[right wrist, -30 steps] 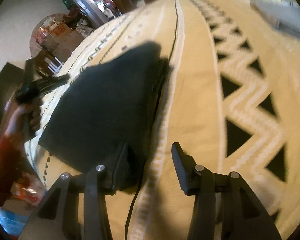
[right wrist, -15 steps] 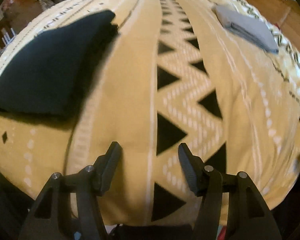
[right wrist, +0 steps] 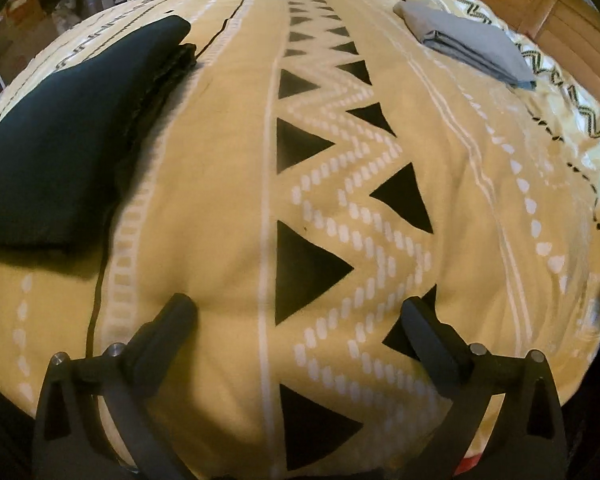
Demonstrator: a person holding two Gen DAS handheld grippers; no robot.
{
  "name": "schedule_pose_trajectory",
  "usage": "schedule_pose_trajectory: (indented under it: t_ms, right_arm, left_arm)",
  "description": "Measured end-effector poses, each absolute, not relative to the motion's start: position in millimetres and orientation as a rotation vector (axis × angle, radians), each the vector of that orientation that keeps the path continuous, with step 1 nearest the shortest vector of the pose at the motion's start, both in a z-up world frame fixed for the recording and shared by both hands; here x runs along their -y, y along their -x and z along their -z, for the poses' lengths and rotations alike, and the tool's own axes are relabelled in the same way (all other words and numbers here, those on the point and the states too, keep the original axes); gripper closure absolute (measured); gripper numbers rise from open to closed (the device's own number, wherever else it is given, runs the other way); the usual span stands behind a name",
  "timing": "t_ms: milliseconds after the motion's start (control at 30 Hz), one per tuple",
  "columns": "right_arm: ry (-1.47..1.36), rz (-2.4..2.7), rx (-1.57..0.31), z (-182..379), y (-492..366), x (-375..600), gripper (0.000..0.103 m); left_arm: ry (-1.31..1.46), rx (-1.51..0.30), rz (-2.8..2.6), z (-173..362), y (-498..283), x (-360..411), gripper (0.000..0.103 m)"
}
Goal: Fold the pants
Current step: 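Withdraw both grippers from the folded jeans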
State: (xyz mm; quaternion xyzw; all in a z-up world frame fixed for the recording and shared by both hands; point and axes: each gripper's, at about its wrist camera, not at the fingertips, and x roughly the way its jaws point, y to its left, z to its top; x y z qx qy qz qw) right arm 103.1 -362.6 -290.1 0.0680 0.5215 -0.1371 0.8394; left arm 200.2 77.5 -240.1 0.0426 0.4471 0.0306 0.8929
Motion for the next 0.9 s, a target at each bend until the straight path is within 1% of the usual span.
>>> schedule_pose_trajectory:
  t_ms: [700,900]
  right_arm:
    - [-0.257,0.336,-1.079,295.7,-115.8,373.2,0.000]
    - [-0.272,0.347,-1.070,296.0,-117.2,374.1,0.000]
  left_arm:
    - [-0.050,-0.914,-0.070,243.7,-209.0,-79.1,0.000]
    - [0.014,-0.941,-0.083,241.8,-215.5,-85.5,0.000]
